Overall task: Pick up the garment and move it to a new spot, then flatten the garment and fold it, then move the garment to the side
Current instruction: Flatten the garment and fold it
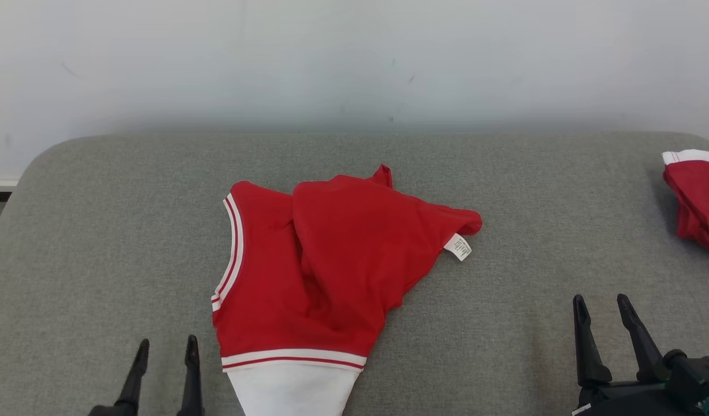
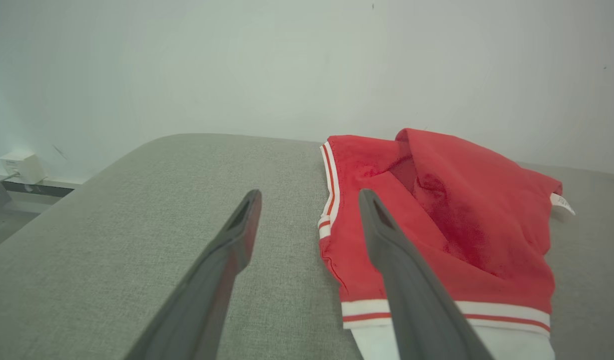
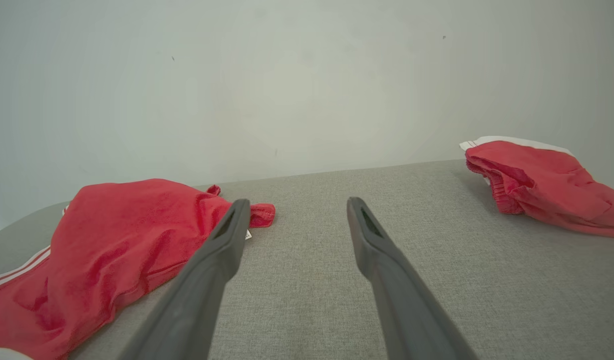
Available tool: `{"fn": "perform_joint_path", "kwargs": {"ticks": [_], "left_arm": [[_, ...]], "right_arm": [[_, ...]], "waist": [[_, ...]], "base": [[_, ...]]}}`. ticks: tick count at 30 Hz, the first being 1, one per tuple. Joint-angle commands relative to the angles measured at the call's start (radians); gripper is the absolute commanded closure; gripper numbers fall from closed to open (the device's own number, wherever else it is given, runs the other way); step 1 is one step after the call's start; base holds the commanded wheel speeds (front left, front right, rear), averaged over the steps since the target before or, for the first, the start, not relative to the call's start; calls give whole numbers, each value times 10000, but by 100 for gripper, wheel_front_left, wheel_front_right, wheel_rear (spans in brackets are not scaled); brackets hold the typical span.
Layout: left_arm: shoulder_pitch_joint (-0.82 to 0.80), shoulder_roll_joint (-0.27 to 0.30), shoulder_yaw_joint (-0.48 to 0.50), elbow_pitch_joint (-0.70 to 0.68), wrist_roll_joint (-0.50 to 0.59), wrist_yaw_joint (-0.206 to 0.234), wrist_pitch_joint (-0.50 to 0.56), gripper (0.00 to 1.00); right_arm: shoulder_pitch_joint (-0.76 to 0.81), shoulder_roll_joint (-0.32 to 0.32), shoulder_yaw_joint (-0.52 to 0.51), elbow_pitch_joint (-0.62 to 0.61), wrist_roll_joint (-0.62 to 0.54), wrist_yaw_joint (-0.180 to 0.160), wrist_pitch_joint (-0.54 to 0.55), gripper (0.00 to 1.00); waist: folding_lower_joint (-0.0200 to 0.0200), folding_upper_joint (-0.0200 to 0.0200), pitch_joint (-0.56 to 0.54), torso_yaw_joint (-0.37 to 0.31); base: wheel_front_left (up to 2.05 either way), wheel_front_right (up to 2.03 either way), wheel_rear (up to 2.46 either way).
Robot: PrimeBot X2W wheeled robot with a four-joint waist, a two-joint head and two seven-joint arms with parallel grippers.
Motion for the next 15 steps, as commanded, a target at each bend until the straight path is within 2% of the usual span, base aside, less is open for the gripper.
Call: {"fn": "perform_joint_path", "kwargs": {"ticks": [1, 6, 15], "left_arm": [[247, -62, -145, 200, -33, -53, -28, 0], [306, -83, -742, 879, -127, -139, -29, 0], [151, -98, -1842, 1952, -415, -294, -29, 0]], "right_arm": [[-87, -95, -27, 84, 33, -27, -9, 0], [-476, -367, 77, 532, 14, -27, -9, 0], [-1857, -1097, 645, 2074, 96, -27, -9, 0]], "waist": [[0, 0, 56, 61], [0, 0, 243, 230], [0, 0, 715, 568]], "base": [[0, 0, 0], [0, 0, 0], [0, 0, 0]]}}
